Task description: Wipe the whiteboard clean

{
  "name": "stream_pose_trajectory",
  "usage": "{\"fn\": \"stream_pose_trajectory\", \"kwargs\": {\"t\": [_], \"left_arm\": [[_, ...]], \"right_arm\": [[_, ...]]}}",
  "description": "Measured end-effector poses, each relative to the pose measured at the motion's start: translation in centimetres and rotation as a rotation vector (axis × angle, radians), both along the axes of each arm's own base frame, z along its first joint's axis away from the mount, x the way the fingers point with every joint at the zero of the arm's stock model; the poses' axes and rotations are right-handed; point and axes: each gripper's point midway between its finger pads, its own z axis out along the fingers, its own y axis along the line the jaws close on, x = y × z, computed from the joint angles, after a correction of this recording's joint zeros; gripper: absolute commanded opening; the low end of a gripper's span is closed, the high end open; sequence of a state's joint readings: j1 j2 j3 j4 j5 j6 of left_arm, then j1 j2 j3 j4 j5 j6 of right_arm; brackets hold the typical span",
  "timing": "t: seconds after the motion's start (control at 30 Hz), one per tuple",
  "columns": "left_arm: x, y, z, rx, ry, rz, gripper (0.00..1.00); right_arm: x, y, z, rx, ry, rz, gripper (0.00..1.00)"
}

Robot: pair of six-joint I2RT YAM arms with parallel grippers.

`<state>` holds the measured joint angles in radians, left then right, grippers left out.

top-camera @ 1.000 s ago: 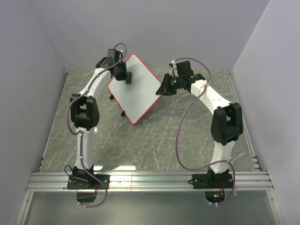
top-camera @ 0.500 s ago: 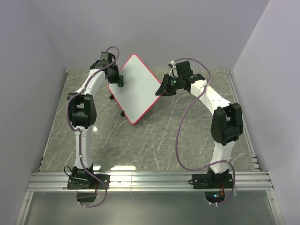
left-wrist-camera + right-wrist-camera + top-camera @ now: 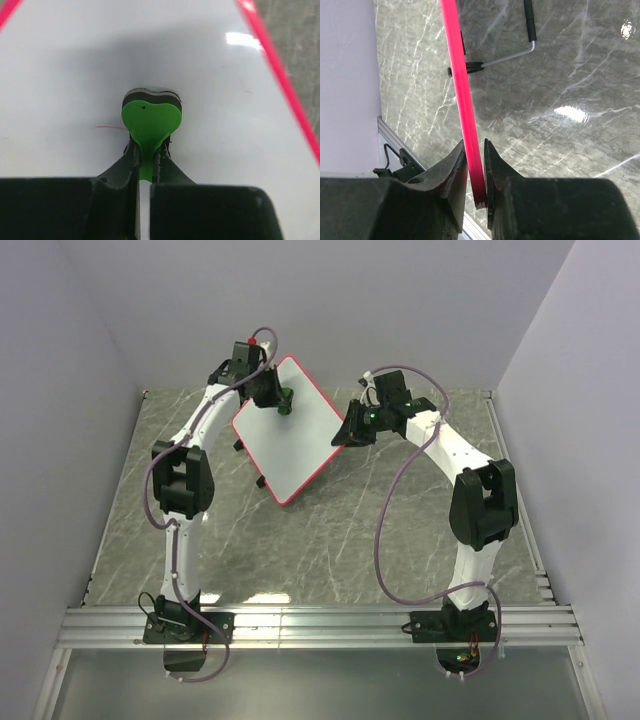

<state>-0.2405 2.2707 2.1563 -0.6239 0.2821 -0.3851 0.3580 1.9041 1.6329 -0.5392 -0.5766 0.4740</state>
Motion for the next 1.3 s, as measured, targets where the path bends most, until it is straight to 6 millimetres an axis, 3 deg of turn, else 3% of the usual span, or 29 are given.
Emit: {"fn": "stream_pose_trajectory", "kwargs": {"t": [0.17, 0.4, 0.6, 0.87, 1.13, 1.27, 1.3], "left_arm": [[-0.7, -2.7, 1.4, -0.023, -0.035, -0.064, 0.0], [-0.5, -2.4, 1.6, -0.021, -0.032, -0.043, 0.0], [1.4, 0.5, 0.7, -0.018, -0.016, 0.067, 0.0], [4.0, 7.6, -4.0, 0.029, 0.052, 0.235, 0.0], [3.9, 8.8, -4.8, 0.048, 0.059, 0.265, 0.0], [2.5, 9.1, -5.0, 0.052, 0.081, 0.272, 0.0], [2.3, 9.1, -5.0, 0.051, 0.087, 0.274, 0.0]], "right_arm": [[-0.1, 0.0, -0.1, -0.002, 0.006, -0.001, 0.0], [-0.1, 0.0, -0.1, -0.002, 0.005, 0.002, 0.0], [-0.2, 0.2, -0.1, -0.001, 0.003, 0.005, 0.0], [-0.3, 0.3, 0.0, 0.004, 0.005, 0.011, 0.0], [-0.4, 0.4, 0.1, 0.01, 0.008, 0.018, 0.0], [-0.5, 0.6, 0.2, 0.009, 0.007, 0.021, 0.0], [-0.5, 0.6, 0.3, 0.009, 0.005, 0.022, 0.14]]}}
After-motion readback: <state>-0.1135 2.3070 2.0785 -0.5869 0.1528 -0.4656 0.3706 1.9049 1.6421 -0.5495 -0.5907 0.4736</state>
